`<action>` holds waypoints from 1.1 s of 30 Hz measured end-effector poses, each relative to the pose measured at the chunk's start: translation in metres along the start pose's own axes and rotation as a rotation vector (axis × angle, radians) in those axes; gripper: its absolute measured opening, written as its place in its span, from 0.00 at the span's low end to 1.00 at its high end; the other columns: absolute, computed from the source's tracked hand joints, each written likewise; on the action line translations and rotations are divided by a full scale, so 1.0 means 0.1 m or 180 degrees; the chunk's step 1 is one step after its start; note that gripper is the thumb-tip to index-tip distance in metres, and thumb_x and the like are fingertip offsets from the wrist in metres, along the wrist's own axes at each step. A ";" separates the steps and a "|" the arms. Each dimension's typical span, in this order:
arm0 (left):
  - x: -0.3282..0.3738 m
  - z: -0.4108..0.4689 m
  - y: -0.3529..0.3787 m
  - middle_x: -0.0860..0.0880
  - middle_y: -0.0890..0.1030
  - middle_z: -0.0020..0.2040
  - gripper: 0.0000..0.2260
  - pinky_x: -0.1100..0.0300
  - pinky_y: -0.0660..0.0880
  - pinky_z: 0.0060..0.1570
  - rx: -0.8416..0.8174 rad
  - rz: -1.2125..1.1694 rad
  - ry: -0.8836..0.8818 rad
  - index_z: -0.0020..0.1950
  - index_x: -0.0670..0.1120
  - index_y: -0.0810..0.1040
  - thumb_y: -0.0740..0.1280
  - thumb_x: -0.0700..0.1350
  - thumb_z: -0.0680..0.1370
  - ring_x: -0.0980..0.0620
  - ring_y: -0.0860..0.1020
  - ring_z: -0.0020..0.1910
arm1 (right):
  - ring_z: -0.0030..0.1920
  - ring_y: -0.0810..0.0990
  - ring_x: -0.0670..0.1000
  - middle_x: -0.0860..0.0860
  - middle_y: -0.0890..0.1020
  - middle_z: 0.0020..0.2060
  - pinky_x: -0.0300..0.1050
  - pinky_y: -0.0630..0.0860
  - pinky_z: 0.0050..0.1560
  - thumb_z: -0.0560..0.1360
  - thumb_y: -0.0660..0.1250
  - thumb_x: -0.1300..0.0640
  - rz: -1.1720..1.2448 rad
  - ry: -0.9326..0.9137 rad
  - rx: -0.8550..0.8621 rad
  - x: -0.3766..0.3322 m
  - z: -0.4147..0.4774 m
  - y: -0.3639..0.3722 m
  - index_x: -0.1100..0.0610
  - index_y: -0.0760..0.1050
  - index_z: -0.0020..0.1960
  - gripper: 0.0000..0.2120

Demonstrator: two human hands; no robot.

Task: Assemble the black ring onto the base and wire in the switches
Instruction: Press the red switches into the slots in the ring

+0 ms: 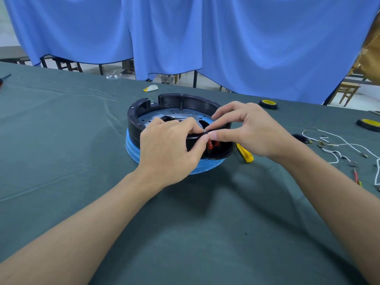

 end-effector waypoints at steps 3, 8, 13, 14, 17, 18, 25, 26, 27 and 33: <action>-0.02 -0.01 -0.02 0.53 0.83 0.36 0.11 0.59 0.64 0.44 -0.0015 0.0018 0.0032 0.44 0.50 0.82 0.64 0.56 0.75 0.49 0.77 0.34 | 0.53 0.76 0.43 0.45 0.79 0.49 0.25 0.68 0.50 0.69 0.76 0.52 0.0072 0.0000 0.0217 0.02 -0.02 0.02 0.46 0.85 0.44 0.05; 0.01 -0.04 -0.02 0.52 0.83 0.38 0.17 0.58 0.64 0.47 -0.0179 0.0322 0.0277 0.47 0.48 0.80 0.68 0.61 0.71 0.48 0.78 0.37 | 0.57 0.69 0.48 0.45 0.80 0.51 0.24 0.59 0.58 0.75 0.70 0.53 -0.0472 -0.0397 0.1100 0.03 -0.27 0.15 0.50 0.83 0.54 0.09; 0.00 -0.02 -0.02 0.52 0.83 0.40 0.17 0.57 0.62 0.47 -0.0359 0.0287 0.0302 0.49 0.49 0.80 0.69 0.60 0.71 0.48 0.77 0.39 | 0.56 0.69 0.50 0.47 0.80 0.53 0.27 0.60 0.60 0.77 0.68 0.55 -0.0711 -0.0690 0.1228 0.01 -0.31 0.16 0.52 0.82 0.58 0.11; -0.01 -0.02 -0.01 0.52 0.83 0.41 0.17 0.58 0.62 0.48 -0.0407 0.0261 0.0286 0.50 0.49 0.80 0.68 0.61 0.71 0.48 0.77 0.40 | 0.56 0.69 0.51 0.47 0.79 0.54 0.27 0.60 0.60 0.77 0.68 0.55 -0.0756 -0.0725 0.1141 0.01 -0.31 0.15 0.52 0.81 0.59 0.12; -0.04 -0.02 0.00 0.52 0.83 0.43 0.18 0.59 0.61 0.49 -0.0460 0.0199 0.0230 0.51 0.50 0.80 0.67 0.61 0.70 0.48 0.76 0.41 | 0.58 0.69 0.53 0.46 0.78 0.56 0.29 0.61 0.61 0.75 0.71 0.57 -0.0780 -0.0756 0.0916 0.02 -0.31 0.15 0.52 0.80 0.61 0.15; -0.04 -0.02 0.00 0.52 0.83 0.42 0.17 0.59 0.60 0.48 -0.0448 0.0191 0.0221 0.51 0.50 0.80 0.67 0.61 0.70 0.48 0.76 0.40 | 0.58 0.69 0.53 0.47 0.79 0.55 0.29 0.61 0.61 0.74 0.72 0.57 -0.0756 -0.0746 0.0884 0.02 -0.30 0.15 0.52 0.80 0.61 0.15; -0.04 -0.01 0.02 0.55 0.82 0.39 0.14 0.57 0.61 0.49 -0.0387 0.0241 0.0075 0.48 0.51 0.77 0.65 0.58 0.69 0.50 0.77 0.40 | 0.56 0.70 0.53 0.46 0.80 0.54 0.38 0.68 0.58 0.71 0.74 0.55 -0.0795 -0.0735 0.0836 0.00 -0.25 0.12 0.49 0.81 0.58 0.15; -0.04 -0.01 0.02 0.55 0.82 0.39 0.14 0.57 0.61 0.49 -0.0387 0.0243 0.0068 0.48 0.51 0.77 0.65 0.58 0.69 0.50 0.77 0.40 | 0.55 0.70 0.53 0.46 0.80 0.54 0.43 0.71 0.56 0.71 0.74 0.53 -0.0868 -0.0772 0.0836 0.00 -0.25 0.12 0.49 0.81 0.59 0.16; -0.03 -0.01 0.03 0.55 0.82 0.40 0.13 0.56 0.61 0.49 -0.0385 0.0241 0.0060 0.48 0.51 0.77 0.65 0.57 0.69 0.50 0.77 0.41 | 0.55 0.70 0.53 0.46 0.80 0.54 0.48 0.73 0.54 0.71 0.74 0.52 -0.0951 -0.0822 0.0840 0.00 -0.25 0.12 0.49 0.81 0.59 0.16; -0.04 -0.02 0.05 0.54 0.82 0.40 0.12 0.54 0.63 0.50 -0.0349 0.0242 0.0023 0.48 0.51 0.77 0.65 0.56 0.70 0.49 0.77 0.41 | 0.52 0.72 0.53 0.46 0.80 0.52 0.54 0.76 0.48 0.70 0.73 0.51 -0.1225 -0.0936 0.1056 -0.04 -0.27 0.13 0.49 0.81 0.57 0.16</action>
Point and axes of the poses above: each hand's wrist, its own z-axis towards the middle knuckle, its own y-axis out of the palm, x = y × z, the point moved 8 cm from there along z, towards the middle knuckle
